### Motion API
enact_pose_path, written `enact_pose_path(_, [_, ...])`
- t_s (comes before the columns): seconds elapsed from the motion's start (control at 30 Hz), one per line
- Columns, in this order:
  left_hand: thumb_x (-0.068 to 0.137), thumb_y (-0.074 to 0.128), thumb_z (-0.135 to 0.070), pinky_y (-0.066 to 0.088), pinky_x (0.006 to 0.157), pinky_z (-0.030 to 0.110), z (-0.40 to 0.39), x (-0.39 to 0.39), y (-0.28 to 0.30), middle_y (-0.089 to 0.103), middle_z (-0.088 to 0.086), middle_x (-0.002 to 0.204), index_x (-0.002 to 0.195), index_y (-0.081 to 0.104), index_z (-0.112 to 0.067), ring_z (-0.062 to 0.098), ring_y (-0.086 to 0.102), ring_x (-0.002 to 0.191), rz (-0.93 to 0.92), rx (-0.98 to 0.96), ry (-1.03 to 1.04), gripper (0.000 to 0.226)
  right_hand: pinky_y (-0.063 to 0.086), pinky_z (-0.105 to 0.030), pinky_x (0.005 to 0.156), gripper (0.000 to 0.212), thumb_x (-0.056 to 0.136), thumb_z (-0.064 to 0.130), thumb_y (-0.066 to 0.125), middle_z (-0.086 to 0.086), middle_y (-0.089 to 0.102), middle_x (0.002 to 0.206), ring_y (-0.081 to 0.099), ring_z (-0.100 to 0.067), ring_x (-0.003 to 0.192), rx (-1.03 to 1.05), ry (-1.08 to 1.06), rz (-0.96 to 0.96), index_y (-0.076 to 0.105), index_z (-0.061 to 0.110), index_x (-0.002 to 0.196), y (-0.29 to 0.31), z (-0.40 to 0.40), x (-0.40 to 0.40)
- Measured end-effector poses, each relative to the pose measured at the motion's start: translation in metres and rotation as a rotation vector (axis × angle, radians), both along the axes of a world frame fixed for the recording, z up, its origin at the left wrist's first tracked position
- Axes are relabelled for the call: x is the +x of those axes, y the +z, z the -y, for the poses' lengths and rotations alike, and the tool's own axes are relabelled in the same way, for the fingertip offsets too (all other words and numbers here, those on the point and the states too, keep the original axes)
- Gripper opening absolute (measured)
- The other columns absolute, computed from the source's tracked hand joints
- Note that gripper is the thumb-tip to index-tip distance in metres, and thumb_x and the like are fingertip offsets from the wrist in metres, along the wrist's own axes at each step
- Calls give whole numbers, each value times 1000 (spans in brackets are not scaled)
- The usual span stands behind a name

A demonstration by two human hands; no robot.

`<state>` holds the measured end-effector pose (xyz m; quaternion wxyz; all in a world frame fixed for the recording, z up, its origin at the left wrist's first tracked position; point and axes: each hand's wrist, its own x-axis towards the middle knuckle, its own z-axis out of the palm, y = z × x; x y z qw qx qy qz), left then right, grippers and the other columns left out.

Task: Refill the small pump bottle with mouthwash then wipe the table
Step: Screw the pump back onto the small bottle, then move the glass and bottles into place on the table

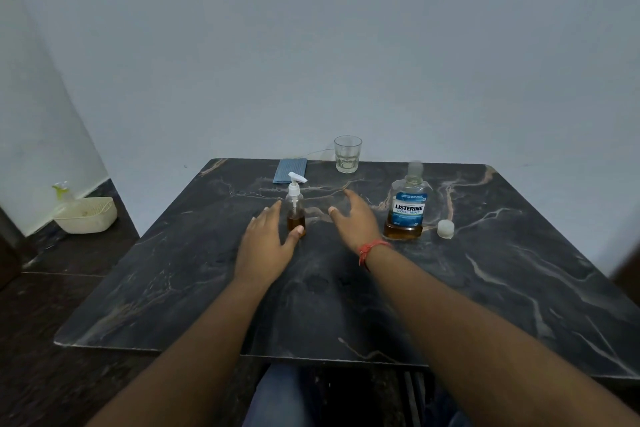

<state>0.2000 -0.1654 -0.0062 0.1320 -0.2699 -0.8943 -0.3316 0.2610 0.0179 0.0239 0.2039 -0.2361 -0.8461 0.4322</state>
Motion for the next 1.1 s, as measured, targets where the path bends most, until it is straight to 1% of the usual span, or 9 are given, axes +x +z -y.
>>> enact_pose_path(0.1, [95, 51, -57, 20, 121, 46, -2, 13, 2, 46, 6, 152, 151, 33, -18, 24, 32, 146, -120, -115, -45, 70, 27, -39, 115, 67, 94, 34, 59, -4, 26, 159, 25, -23, 146, 91, 27, 50, 28, 20, 151, -2, 0, 9])
enact_pose_path(0.2, [95, 39, -64, 15, 123, 49, -3, 20, 0, 43, 4, 154, 152, 31, -18, 22, 28, 148, -194, -263, -33, 74, 24, -41, 117, 70, 94, 33, 60, -6, 20, 161, 19, -24, 148, 137, 38, 82, 24, 17, 152, -2, -1, 15])
enact_pose_path(0.33, [93, 25, -72, 12, 122, 53, 1, 22, -4, 37, 3, 158, 155, 26, -17, 22, 25, 149, -216, -352, 14, 82, 20, -40, 120, 74, 94, 34, 60, -8, 15, 162, 14, -24, 149, 146, 18, 110, 20, 15, 153, 0, -6, 14])
enact_pose_path(0.5, [92, 17, -74, 10, 121, 57, 8, 13, -10, 33, 4, 160, 156, 21, -17, 24, 21, 151, -240, -454, 44, 86, 20, -41, 120, 75, 95, 36, 58, -9, 12, 162, 12, -26, 149, 187, 7, 145, 18, 14, 153, -3, -9, 5])
enact_pose_path(0.6, [90, 8, -78, 5, 121, 59, 14, 2, -13, 22, 7, 165, 158, 15, -15, 26, 10, 153, -238, -502, 70, 93, 20, -42, 120, 76, 94, 37, 58, -9, 9, 163, 11, -27, 149, 199, -9, 160, 16, 15, 154, -6, -12, -8])
enact_pose_path(0.73, [84, -3, -85, -3, 120, 59, 19, -20, -12, -5, 7, 167, 159, -2, -19, 27, -13, 153, -231, -560, 77, 100, 19, -42, 120, 81, 94, 37, 59, -10, 7, 163, 11, -28, 149, 157, -54, 156, 11, 12, 154, -5, -24, -35])
enact_pose_path(0.83, [83, -3, -87, -6, 119, 60, 21, -43, -7, -15, 7, 166, 159, -7, -22, 27, -21, 151, -231, -579, 59, 100, 16, -39, 121, 85, 93, 36, 61, -13, 7, 163, 10, -28, 150, 108, -111, 139, 9, 7, 154, -5, -38, -63])
enact_pose_path(0.97, [83, 2, -88, -6, 118, 62, 22, -76, -6, -18, 7, 165, 159, -7, -24, 29, -23, 150, -254, -616, 35, 100, 17, -39, 121, 91, 89, 38, 66, -15, 10, 162, 12, -28, 149, 50, -183, 112, 10, 3, 153, -8, -58, -108])
enact_pose_path(1.1, [83, 5, -89, -5, 118, 63, 21, -98, -13, -18, 7, 165, 159, -7, -24, 30, -24, 150, -257, -632, 6, 100, 30, -43, 116, 92, 83, 35, 74, -17, 25, 156, 27, -31, 144, -12, -270, 56, 20, 1, 149, -12, -77, -155])
